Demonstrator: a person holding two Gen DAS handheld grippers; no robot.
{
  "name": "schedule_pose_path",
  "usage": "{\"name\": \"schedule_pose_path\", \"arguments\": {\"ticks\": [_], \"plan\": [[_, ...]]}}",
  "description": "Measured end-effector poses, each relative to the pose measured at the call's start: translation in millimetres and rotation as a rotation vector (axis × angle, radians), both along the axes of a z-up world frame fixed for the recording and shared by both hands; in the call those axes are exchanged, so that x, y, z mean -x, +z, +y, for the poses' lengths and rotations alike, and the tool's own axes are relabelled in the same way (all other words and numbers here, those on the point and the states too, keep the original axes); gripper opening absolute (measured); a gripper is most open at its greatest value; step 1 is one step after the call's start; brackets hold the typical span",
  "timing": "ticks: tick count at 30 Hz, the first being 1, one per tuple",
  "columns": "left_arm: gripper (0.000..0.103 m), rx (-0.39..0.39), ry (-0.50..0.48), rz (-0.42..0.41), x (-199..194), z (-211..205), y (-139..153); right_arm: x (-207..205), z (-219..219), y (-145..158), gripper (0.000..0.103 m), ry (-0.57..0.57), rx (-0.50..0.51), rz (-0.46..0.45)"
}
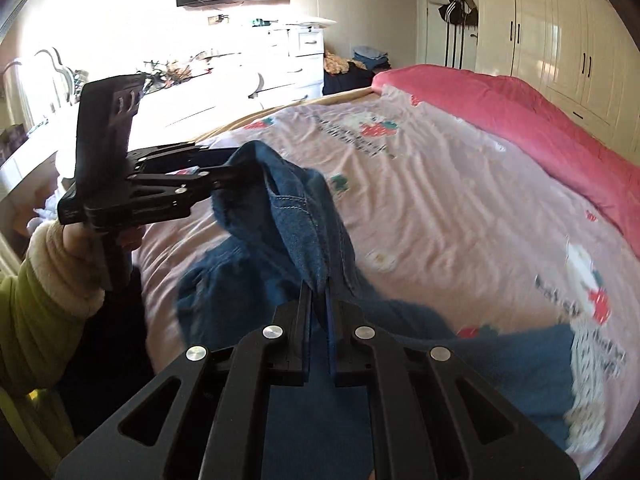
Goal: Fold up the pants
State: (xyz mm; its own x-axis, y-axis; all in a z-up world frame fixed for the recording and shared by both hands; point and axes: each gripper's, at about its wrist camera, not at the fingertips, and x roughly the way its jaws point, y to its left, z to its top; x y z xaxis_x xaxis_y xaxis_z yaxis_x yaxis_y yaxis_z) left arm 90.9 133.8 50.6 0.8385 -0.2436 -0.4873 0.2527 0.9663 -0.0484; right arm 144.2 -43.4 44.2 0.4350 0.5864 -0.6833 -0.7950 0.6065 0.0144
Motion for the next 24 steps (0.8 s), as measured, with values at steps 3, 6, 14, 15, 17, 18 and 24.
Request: {"name": "schedule_pose_path", "arguments": {"ticks": [3,6,14,15,17,18,24], "plan": [[0.033,-0.03,0.028,0.058,20.6,-1.6,-13.0,28.5,-0.1,-11.1,0.005,0.041,0.003,0.021],[0.034,-0.035,0.056,0.112,35.6,-0.2,-24.5,48.0,3.7,-25.6,0.006,0.052,0.014,0.049],[0.057,-0.059,0.106,0.178,56.8,3.7,-37.8,71.8,8.5,-59.8,0.009,0.039,0.023,0.116],[0.06,-0.061,0.107,0.186,58.2,5.4,-38.8,72.2,7.5,-65.1,0.009,0.036,0.02,0.139],[0.063,-0.051,0.104,0.206,63.8,8.5,-41.1,73.4,8.1,-74.5,0.009,0.031,0.026,0.162],[0.067,-0.048,0.107,0.213,66.5,9.5,-42.3,74.5,8.9,-78.2,0.01,0.028,0.033,0.163],[0.075,-0.036,0.152,0.269,74.5,18.1,-47.4,73.4,7.9,-83.8,0.012,0.011,0.012,0.184]]}}
